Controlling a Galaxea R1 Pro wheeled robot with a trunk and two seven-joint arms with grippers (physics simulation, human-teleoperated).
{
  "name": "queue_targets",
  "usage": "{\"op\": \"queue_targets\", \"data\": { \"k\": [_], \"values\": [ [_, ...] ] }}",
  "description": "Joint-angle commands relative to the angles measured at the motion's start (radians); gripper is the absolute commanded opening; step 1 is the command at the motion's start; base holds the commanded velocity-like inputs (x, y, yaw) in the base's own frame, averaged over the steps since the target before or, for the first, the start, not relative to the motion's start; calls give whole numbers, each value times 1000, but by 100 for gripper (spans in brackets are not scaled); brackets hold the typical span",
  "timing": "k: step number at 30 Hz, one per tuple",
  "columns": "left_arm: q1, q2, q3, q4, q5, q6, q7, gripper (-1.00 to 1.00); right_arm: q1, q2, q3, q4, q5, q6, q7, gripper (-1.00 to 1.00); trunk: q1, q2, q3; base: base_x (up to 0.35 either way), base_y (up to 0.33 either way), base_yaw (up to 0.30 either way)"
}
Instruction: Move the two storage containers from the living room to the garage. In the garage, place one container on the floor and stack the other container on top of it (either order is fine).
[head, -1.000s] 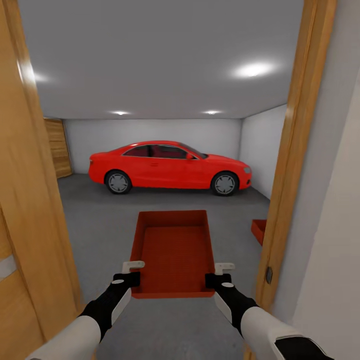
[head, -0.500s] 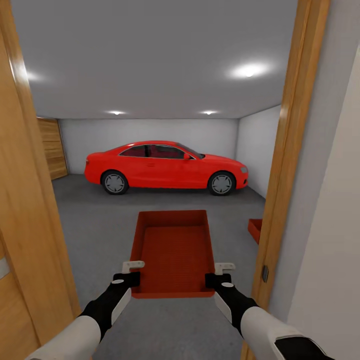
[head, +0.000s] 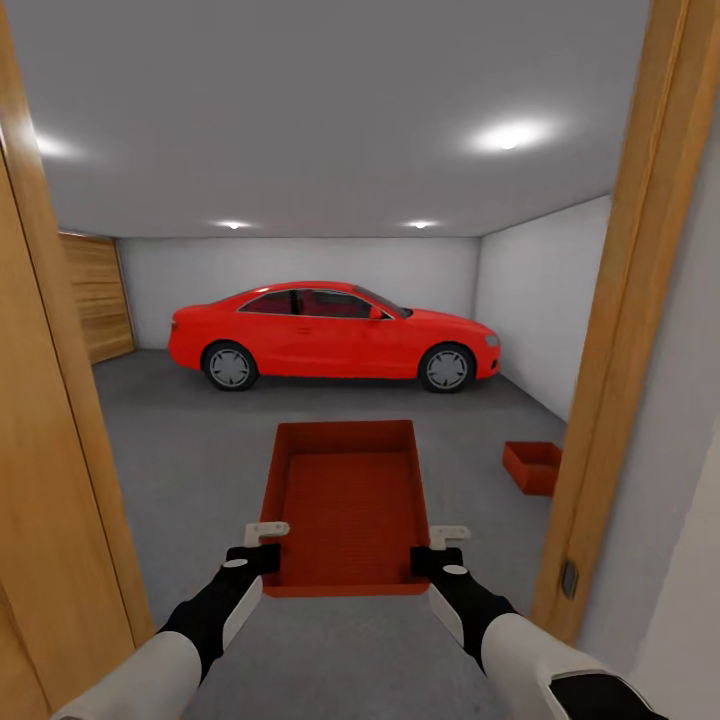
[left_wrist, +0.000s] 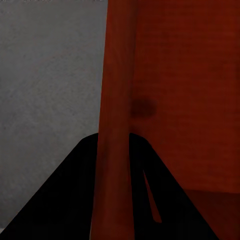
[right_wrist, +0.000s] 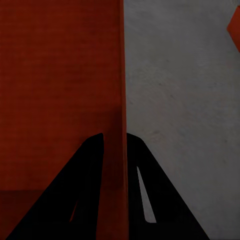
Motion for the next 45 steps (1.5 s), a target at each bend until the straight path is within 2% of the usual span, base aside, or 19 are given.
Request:
{"op": "queue_targets", "data": {
  "k": [1,12,21,30,45],
  "values": [
    [0,2,71,0,5,7,81,-100,-1,-41,-39,-3,14,-65,-39,-100,1,-1,0,81,30,0],
    [0,2,72,0,5,7,81,-100,-1,-41,-39,-3,13,-60,-39,-100,1,-1,0,12,5,0],
    [0,2,73,0,5,7,81,-100,-1,-41,-39,-3,15,-64,-41,-100,1,-1,0,185,71,0],
    [0,1,71,-2,5,7,82,-100,-1,-41,-39,-3,15,-64,-41,-100,1,-1,0,28,2,0],
    [0,2,73,0,5,8,81,-100,-1,-41,-38,-3,15,-64,-41,-100,1,-1,0,297,0,0]
  ]
}}
